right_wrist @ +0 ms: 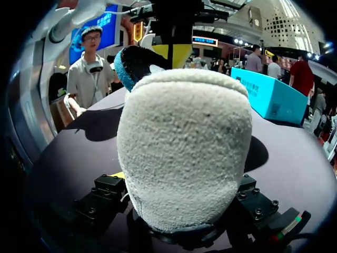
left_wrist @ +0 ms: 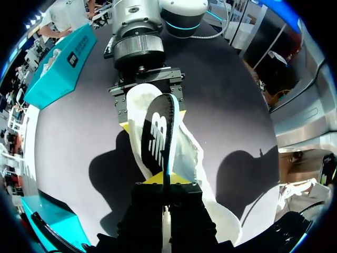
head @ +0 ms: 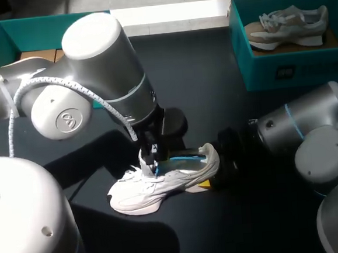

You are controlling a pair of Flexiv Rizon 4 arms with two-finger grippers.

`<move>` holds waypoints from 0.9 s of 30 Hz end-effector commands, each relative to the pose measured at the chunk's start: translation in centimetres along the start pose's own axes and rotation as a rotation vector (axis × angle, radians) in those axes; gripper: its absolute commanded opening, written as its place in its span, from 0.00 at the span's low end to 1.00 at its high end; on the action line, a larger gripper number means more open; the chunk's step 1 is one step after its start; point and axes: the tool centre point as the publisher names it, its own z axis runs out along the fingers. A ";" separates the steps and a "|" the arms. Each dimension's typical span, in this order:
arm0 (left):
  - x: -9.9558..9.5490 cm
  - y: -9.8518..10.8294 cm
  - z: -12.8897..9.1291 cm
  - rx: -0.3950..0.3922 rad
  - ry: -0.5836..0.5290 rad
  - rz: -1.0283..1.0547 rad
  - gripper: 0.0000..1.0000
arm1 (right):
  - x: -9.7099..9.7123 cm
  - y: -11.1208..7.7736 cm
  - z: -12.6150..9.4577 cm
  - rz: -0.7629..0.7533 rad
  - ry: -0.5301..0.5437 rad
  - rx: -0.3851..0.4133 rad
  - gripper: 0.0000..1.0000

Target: Take the shoe out of the shoebox, open the shoe tongue, remove and reinsert the insole, then place the shoe into the shoebox

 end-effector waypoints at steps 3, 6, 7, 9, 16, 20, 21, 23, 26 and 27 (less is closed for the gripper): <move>0.0 0.4 -2.1 0.015 -0.014 0.003 0.00 | -0.3 -0.3 0.5 -0.001 -0.002 0.002 0.00; -0.2 0.3 -2.5 0.027 -0.011 0.011 0.00 | -0.3 -0.3 0.5 -0.001 -0.002 0.002 0.00; -0.2 0.2 -2.5 0.030 -0.011 0.012 0.00 | -0.3 -0.3 0.5 -0.001 -0.002 0.002 0.00; -0.2 0.0 -2.6 0.038 -0.008 0.018 0.00 | -0.3 -0.3 0.5 -0.001 -0.002 0.002 0.00; 0.2 -1.8 -2.9 0.069 -0.002 0.056 0.00 | -0.3 -0.3 0.5 -0.001 -0.002 0.002 0.00; 0.8 -4.2 -2.4 0.086 -0.003 0.089 0.00 | -0.3 -0.3 0.5 -0.001 -0.002 0.002 0.00; 0.9 -4.5 -2.4 0.086 -0.002 0.092 0.00 | -0.3 -0.3 0.5 -0.001 -0.002 0.002 0.00; 1.0 -4.8 -2.4 0.089 0.000 0.106 0.00 | -0.3 -0.3 0.5 -0.001 -0.002 0.002 0.00; 1.1 -5.0 -2.3 0.092 0.005 0.114 0.00 | -0.3 -0.3 0.5 -0.001 -0.002 0.002 0.00; 1.1 -5.0 -2.3 0.093 0.005 0.116 0.00 | -0.3 -0.3 0.5 -0.001 -0.002 0.002 0.00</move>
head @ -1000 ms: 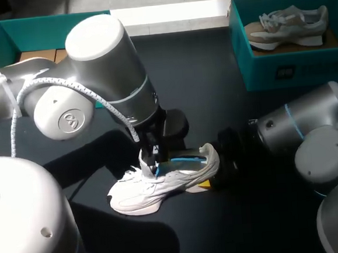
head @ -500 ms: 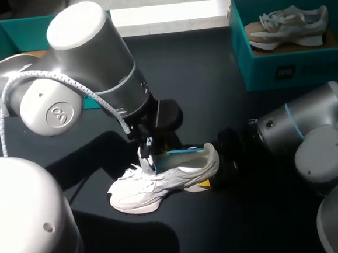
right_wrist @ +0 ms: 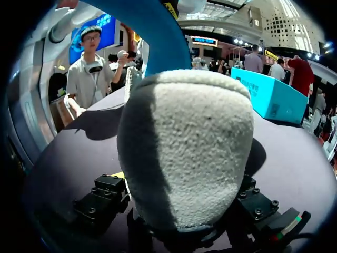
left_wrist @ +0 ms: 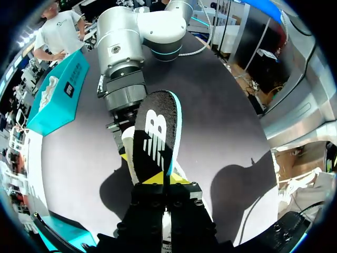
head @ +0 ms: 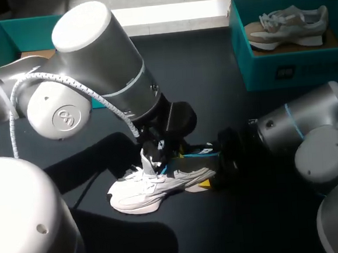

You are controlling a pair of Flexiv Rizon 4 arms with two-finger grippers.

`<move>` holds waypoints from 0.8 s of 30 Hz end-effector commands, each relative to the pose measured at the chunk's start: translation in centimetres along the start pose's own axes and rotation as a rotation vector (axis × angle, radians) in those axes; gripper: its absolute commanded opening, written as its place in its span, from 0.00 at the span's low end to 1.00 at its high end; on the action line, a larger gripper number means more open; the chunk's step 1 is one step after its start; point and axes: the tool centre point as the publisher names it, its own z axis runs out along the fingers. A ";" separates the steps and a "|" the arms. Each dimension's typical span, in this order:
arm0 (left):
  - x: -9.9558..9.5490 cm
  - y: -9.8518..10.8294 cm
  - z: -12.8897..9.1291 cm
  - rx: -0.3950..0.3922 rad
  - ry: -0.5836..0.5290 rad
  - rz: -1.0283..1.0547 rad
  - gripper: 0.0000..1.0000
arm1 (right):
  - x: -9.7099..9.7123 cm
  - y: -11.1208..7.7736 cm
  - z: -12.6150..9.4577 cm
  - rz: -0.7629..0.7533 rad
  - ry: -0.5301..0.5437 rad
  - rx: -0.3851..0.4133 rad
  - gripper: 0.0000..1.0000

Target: Take the shoe out of the shoebox, open the shoe tongue, remove and reinsert the insole, then place the shoe into the shoebox

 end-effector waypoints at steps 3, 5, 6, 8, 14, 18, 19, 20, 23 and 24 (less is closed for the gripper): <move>-0.4 -0.6 0.4 -0.006 0.010 0.007 0.00 | -0.2 -0.3 0.5 -0.001 -0.002 0.002 0.00; -0.4 -0.5 0.4 -0.004 0.012 0.006 0.19 | -0.2 -0.3 0.5 -0.001 -0.002 0.002 0.00; -0.4 -0.4 0.4 -0.003 0.015 0.006 0.53 | -0.2 -0.3 0.5 -0.001 -0.002 0.002 0.00; -0.5 -0.2 0.3 -0.003 0.018 0.004 1.00 | -0.2 -0.3 0.5 -0.001 -0.002 0.002 0.00; -1.1 -0.2 -0.8 0.024 0.041 0.011 1.00 | -0.2 -0.3 0.5 -0.001 -0.002 0.002 0.00; -1.9 -0.4 -2.6 0.050 0.065 0.017 1.00 | -0.2 -0.3 0.5 -0.001 -0.002 0.002 0.00; -1.9 -0.4 -3.0 0.055 0.070 0.019 1.00 | -0.2 -0.3 0.5 -0.001 -0.002 0.002 0.00; -1.9 -0.3 -3.3 0.069 0.077 0.022 1.00 | -0.2 -0.3 0.5 -0.001 -0.002 0.002 0.00; -1.7 0.0 -4.1 0.074 0.095 0.038 1.00 | -0.2 -0.3 0.5 -0.001 -0.002 0.002 0.00; -1.7 0.1 -4.3 0.064 0.103 0.039 1.00 | -0.2 -0.3 0.5 -0.001 -0.002 0.002 0.00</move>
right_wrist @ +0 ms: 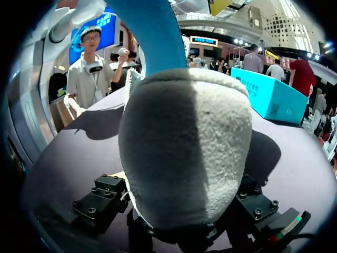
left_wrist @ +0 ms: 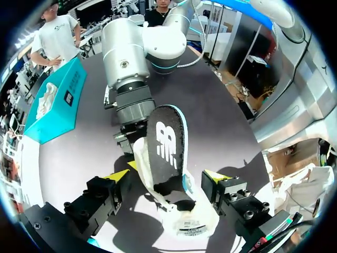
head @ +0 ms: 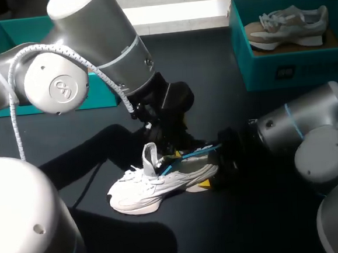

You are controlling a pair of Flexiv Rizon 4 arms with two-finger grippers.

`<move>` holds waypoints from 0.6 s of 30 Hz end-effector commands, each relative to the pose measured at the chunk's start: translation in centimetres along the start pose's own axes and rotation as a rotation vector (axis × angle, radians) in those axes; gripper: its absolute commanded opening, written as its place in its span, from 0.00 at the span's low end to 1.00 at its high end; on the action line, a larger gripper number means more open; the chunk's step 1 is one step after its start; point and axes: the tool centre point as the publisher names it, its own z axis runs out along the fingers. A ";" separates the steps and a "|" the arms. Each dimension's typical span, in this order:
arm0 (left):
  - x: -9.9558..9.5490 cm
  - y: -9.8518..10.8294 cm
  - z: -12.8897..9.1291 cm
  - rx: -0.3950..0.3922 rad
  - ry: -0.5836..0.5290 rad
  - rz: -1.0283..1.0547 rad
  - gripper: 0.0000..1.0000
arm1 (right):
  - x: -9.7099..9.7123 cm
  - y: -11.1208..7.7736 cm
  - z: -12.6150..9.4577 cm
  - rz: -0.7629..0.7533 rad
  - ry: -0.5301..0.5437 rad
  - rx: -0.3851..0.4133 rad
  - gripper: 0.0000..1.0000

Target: Take the shoe out of the shoebox, open the shoe tongue, remove and reinsert the insole, then place the shoe into the shoebox

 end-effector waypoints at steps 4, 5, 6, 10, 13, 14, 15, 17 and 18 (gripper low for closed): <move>0.5 1.5 -1.9 -0.029 0.025 0.010 1.00 | -0.2 -0.3 0.5 0.000 -0.002 0.002 0.00; 0.5 1.7 -2.0 -0.031 0.026 0.009 1.00 | -0.2 -0.3 0.5 0.000 -0.002 0.002 0.00; 0.5 2.1 -2.2 -0.031 0.025 0.008 1.00 | -0.2 -0.3 0.5 0.000 -0.002 0.002 0.00; 0.2 3.3 -2.4 -0.048 0.020 -0.003 1.00 | -0.2 -0.3 0.5 0.000 -0.002 0.002 0.00; 0.0 4.1 -2.5 -0.053 0.036 -0.018 1.00 | -0.2 -0.3 0.5 0.000 -0.002 0.002 0.00; 0.0 4.1 -2.5 -0.053 0.036 -0.018 1.00 | -0.2 -0.3 0.5 0.000 -0.002 0.002 0.00; 0.0 4.1 -2.5 -0.053 0.036 -0.018 1.00 | -0.2 -0.3 0.5 0.000 -0.002 0.002 0.00; 0.0 4.1 -2.5 -0.053 0.036 -0.018 1.00 | -0.2 -0.3 0.5 0.000 -0.002 0.002 0.00; 0.0 4.1 -2.5 -0.053 0.036 -0.018 1.00 | -0.2 -0.3 0.5 0.000 -0.002 0.002 0.00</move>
